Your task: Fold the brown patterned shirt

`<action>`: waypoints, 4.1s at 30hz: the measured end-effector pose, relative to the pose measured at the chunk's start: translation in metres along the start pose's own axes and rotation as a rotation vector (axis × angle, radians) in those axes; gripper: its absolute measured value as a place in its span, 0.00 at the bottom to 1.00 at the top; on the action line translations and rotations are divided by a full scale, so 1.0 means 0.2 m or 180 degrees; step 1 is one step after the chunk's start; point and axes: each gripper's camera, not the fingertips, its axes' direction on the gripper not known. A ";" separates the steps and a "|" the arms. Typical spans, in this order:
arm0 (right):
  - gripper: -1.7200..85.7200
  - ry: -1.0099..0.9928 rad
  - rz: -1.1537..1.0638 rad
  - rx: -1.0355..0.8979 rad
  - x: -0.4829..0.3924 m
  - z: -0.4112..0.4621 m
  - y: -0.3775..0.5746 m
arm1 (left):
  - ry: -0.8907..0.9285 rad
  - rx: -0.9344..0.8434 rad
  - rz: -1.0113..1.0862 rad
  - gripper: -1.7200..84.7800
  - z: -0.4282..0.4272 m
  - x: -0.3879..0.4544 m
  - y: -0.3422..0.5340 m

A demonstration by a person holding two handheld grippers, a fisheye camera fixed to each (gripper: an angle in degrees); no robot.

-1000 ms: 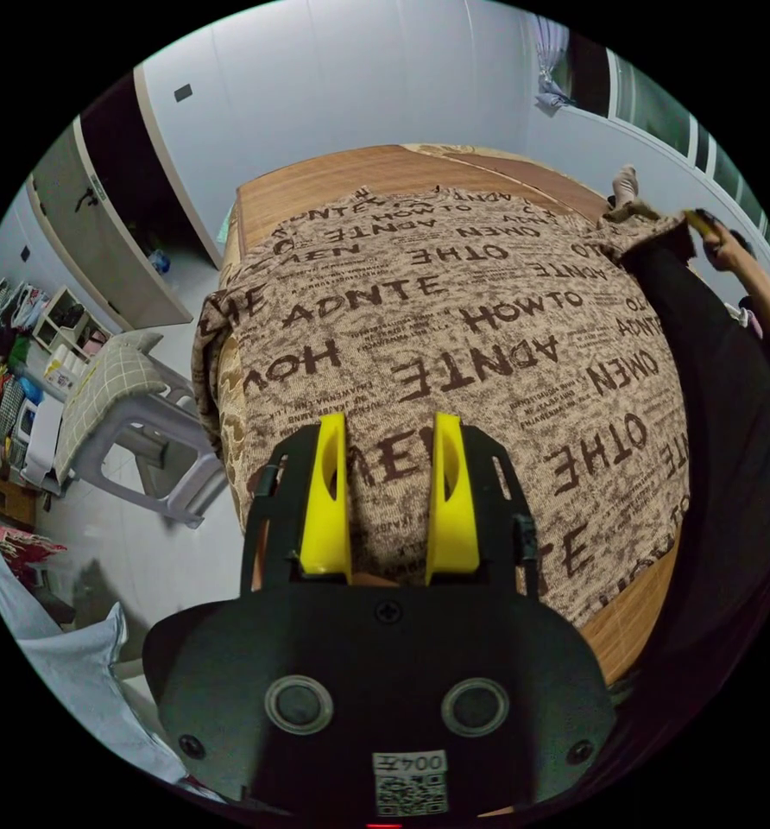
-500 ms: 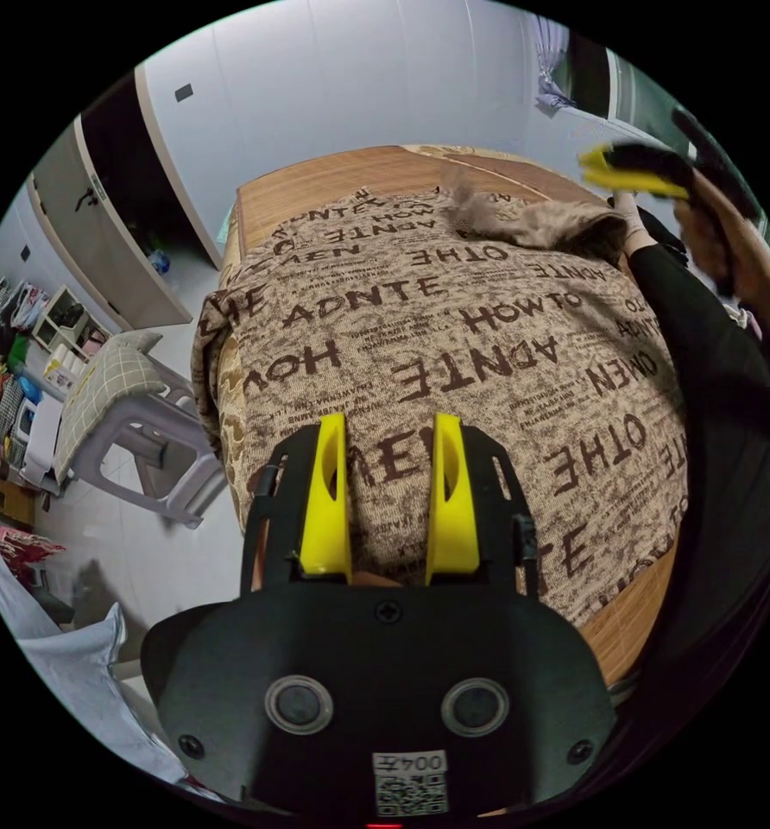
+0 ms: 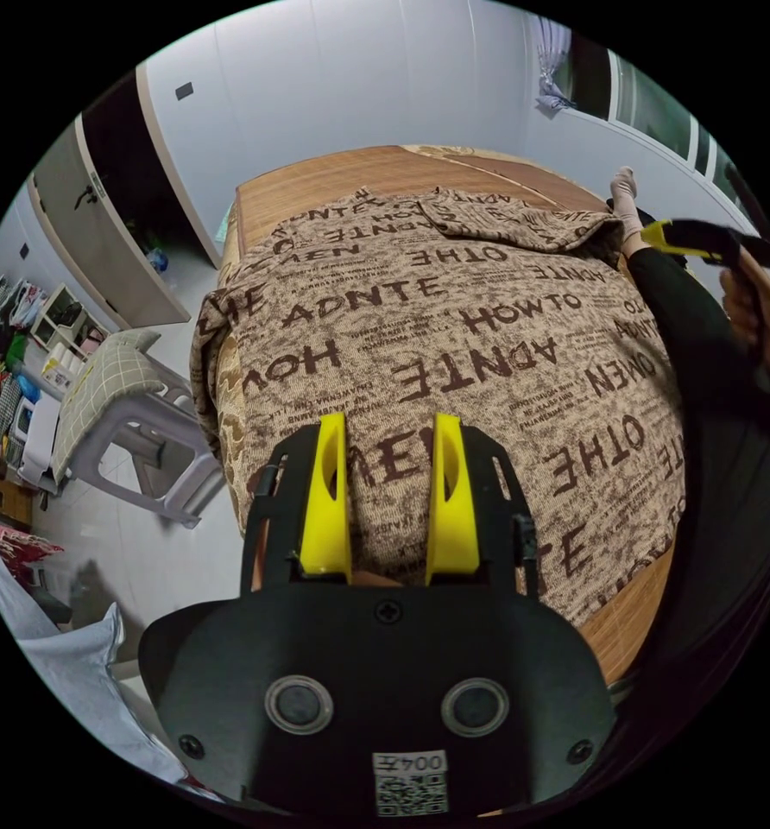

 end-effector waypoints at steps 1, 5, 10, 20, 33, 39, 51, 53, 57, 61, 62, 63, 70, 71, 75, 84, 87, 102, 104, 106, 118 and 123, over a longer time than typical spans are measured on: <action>0.12 0.0013 -0.0002 0.0067 0.04 0.01 -0.03 | 0.0001 -0.0002 -0.0001 0.18 0.01 -0.02 -0.02; 0.14 -0.0094 -0.0048 0.0453 0.15 0.12 -0.07 | 0.0065 -0.0061 -0.0031 0.18 0.03 -0.10 -0.11; 0.15 -0.0369 0.0182 0.0671 0.29 0.27 -0.09 | 0.0516 0.0132 -0.0432 0.17 -0.04 -0.23 -0.38; 0.16 -0.0839 0.0801 0.0737 0.58 0.42 -0.15 | 0.1911 -0.0246 -0.1581 0.16 0.52 -0.42 -1.27; 0.16 -0.0929 0.0793 0.0638 0.76 0.42 -0.37 | 0.1669 -0.0453 -0.1751 0.12 0.79 -0.53 -1.67; 0.16 -0.0901 0.0835 0.0564 0.86 0.38 -0.47 | 0.1602 -0.0169 -0.1383 0.05 0.70 -0.50 -1.84; 0.16 -0.0862 0.1676 0.0473 1.27 0.25 -0.57 | 0.0591 0.0909 -0.1120 0.03 0.23 -0.58 -1.67; 0.16 -0.0927 0.1874 0.0481 1.35 0.22 -0.58 | 0.0664 0.0660 -0.1304 0.03 0.41 -0.65 -1.60; 0.16 -0.0907 0.2071 0.0554 1.46 0.15 -0.59 | 0.0803 0.0468 -0.1548 0.04 0.56 -0.75 -1.54; 0.14 -0.0933 0.2275 0.0533 1.57 0.07 -0.59 | 0.0747 0.0501 -0.1641 0.04 0.56 -0.81 -1.53; 0.14 -0.0953 0.2326 0.0561 1.60 0.04 -0.58 | 0.0737 0.0554 -0.1641 0.04 0.54 -0.83 -1.53; 0.14 -0.0960 0.2346 0.0573 1.62 0.02 -0.58 | 0.0724 0.0575 -0.1643 0.04 0.53 -0.84 -1.54; 0.14 -0.1169 0.2623 0.0714 1.77 -0.10 -0.57 | 0.1199 0.0365 -0.1878 0.07 0.70 -0.96 -1.67; 0.14 -0.1179 0.2610 0.0690 1.77 -0.10 -0.59 | 0.1398 0.0233 -0.1961 0.08 0.77 -0.99 -1.72; 0.14 -0.1161 0.2537 0.0667 1.76 -0.11 -0.64 | 0.1610 0.0003 -0.2089 0.10 0.92 -1.03 -1.84; 0.13 -0.1135 0.2554 0.0680 1.73 -0.15 -0.71 | 0.0885 -0.0311 -0.1154 0.11 1.09 -0.76 -2.10; 0.13 -0.1114 0.2560 0.0678 1.71 -0.15 -0.71 | 0.0687 -0.0168 -0.0942 0.06 1.09 -0.64 -2.11; 0.13 -0.0918 0.2588 0.0665 1.51 -0.09 -0.71 | -0.0240 0.0142 -0.0908 0.04 1.06 -0.42 -2.16; 0.13 -0.0875 0.2498 0.0623 1.45 -0.07 -0.72 | 0.0003 0.0527 -0.0910 0.03 0.97 -0.30 -2.09; 0.12 -0.0776 0.2358 0.0568 1.39 -0.07 -0.74 | 0.0243 0.0584 -0.0710 0.03 0.99 -0.17 -2.06; 0.13 0.0661 0.0003 -0.0235 0.85 -0.19 -0.95 | 0.0306 0.0159 -0.0546 0.04 1.30 0.06 -1.93; 0.14 0.1134 -0.0737 -0.1154 0.78 0.13 -0.96 | 0.0241 0.0166 -0.0521 0.03 1.31 0.11 -1.91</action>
